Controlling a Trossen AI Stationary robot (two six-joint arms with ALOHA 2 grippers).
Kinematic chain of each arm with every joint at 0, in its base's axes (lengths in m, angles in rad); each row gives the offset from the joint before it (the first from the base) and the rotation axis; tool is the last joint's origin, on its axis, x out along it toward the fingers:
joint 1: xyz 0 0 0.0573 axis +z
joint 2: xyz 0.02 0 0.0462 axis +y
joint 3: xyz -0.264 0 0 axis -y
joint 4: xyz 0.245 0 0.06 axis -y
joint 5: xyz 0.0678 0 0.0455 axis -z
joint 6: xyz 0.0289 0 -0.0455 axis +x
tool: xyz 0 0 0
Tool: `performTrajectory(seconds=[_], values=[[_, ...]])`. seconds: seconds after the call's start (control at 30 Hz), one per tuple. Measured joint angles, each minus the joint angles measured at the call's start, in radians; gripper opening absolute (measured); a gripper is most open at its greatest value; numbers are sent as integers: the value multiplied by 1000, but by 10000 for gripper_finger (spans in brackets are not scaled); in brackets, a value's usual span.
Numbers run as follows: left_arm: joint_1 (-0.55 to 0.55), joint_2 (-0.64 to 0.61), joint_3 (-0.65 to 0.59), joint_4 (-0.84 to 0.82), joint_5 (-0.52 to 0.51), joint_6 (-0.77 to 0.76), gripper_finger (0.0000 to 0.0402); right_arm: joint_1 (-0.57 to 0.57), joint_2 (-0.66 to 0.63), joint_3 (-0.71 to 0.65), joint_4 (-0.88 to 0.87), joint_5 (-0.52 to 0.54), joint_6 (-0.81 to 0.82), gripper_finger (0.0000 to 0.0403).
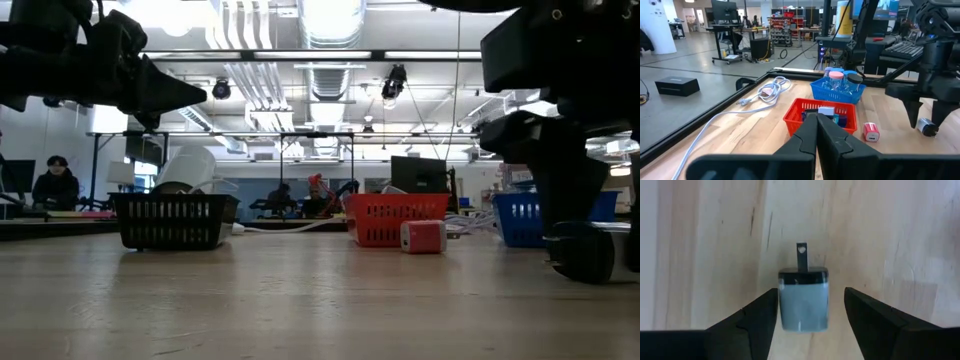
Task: Pick & Place Office items
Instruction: Put the black white charger adapter into the black bin
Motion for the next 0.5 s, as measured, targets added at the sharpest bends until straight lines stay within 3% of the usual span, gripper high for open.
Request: performTrajectory(seconds=[0.2, 0.4, 0.5], values=[[0, 0, 0, 0, -1, 0, 10, 2, 0, -12, 40, 0, -30, 191], [0, 0, 0, 0, -1, 3, 10, 2, -4, -13, 41, -7, -32, 124], [0, 0, 0, 0, 0, -6, 10, 1, -18, -14, 50, -6, -29, 120]])
